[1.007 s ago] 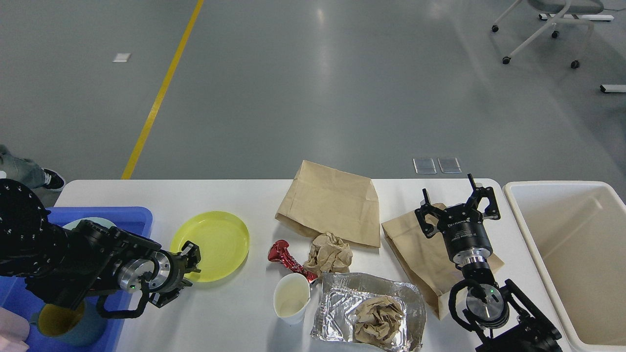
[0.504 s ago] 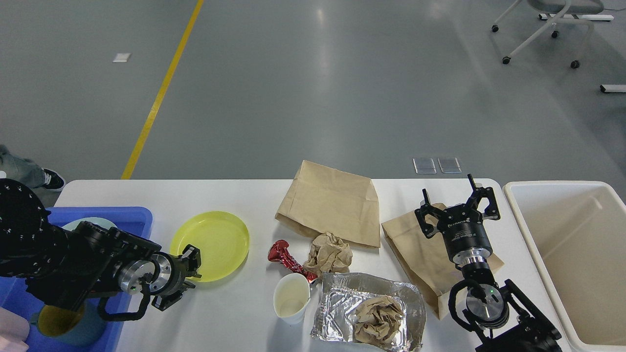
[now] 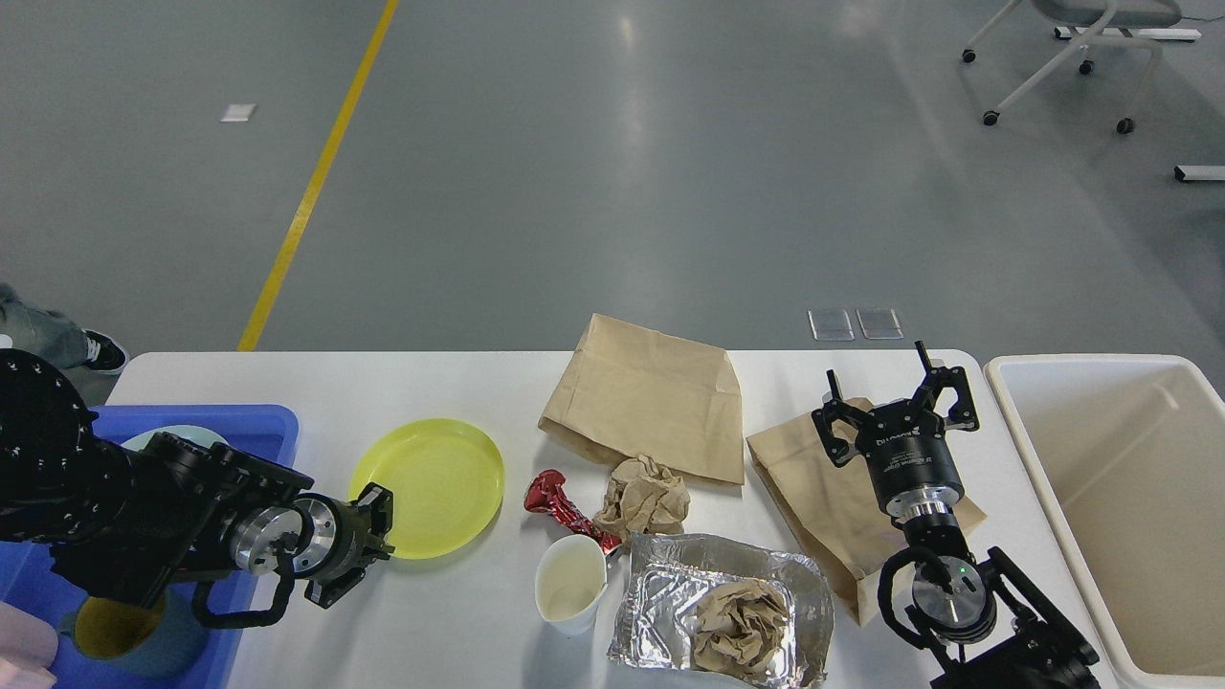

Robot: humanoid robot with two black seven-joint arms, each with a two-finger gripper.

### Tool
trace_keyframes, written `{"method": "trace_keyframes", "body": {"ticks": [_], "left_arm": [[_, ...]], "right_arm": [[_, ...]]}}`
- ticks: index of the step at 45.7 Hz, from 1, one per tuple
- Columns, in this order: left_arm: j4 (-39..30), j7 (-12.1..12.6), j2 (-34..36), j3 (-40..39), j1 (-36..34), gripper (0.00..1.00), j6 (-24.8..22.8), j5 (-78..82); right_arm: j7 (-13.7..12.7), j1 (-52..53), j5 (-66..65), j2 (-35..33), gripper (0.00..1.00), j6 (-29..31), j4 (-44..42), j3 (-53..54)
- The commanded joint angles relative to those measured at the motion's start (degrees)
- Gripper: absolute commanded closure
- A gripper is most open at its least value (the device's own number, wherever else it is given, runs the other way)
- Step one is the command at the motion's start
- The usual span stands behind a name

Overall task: Tidy desktop
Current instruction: 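Close the left gripper on the yellow plate's rim, then lift the yellow plate and lay it on the green plate in the tray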

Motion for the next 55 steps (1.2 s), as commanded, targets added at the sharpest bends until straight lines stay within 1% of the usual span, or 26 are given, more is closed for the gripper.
{"method": "trace_keyframes", "body": {"ticks": [1, 4, 14, 18, 20, 25, 31, 36, 41, 48, 55], "left_arm": [[-0.09, 0.54, -0.01, 0.09, -0.2, 1.0, -0.11, 0.0], [-0.35, 0.99, 0.08, 0.09, -0.64, 1.0, -0.19, 0.0], [-2.1, 1.42, 1.49, 0.79, -2.66, 1.0, -3.09, 0.09], [-5.0, 1.69, 1.84, 2.02, -5.38, 1.0, -3.45, 0.44], [-6.84, 1.69, 2.54, 3.51, -7.4, 1.0, -4.41, 0.79], [-9.92, 2.39, 3.42, 8.6, -13.81, 1.0, -8.89, 1.4], [-14.76, 2.39, 3.77, 13.61, -22.86, 1.0, -13.81, 4.39], [-20.38, 2.13, 4.74, 16.78, -31.47, 1.0, -16.27, 6.41], [-26.0, 2.39, 5.0, 19.94, -40.35, 1.0, -19.61, 6.5], [-30.14, 2.39, 4.56, 23.9, -50.46, 1.0, -25.32, 9.23], [-32.25, 2.39, 4.47, 26.27, -57.94, 1.0, -30.69, 11.78]], "right_arm": [[0.0, 0.02, -0.05, -0.03, 0.0, -0.01, 0.0, 0.0], [0.0, 0.02, 0.04, 0.06, 0.0, -0.01, 0.0, 0.0], [0.0, 0.02, -0.05, 0.06, 0.0, -0.01, 0.0, 0.0], [0.0, 0.02, 0.04, -0.03, 0.0, -0.01, 0.0, 0.0], [0.0, 0.02, -0.05, -0.03, 0.0, -0.01, 0.0, 0.0], [0.0, 0.02, -0.05, -0.03, 0.0, -0.01, 0.0, 0.0], [0.0, 0.02, 0.04, 0.06, 0.0, -0.01, 0.0, 0.0], [0.0, 0.02, 0.04, -0.03, 0.0, -0.01, 0.0, 0.0], [0.0, 0.02, -0.05, -0.03, 0.0, -0.01, 0.0, 0.0], [0.0, 0.02, 0.04, -0.03, 0.0, -0.01, 0.0, 0.0], [0.0, 0.02, -0.05, -0.03, 0.0, -0.01, 0.0, 0.0]]}}
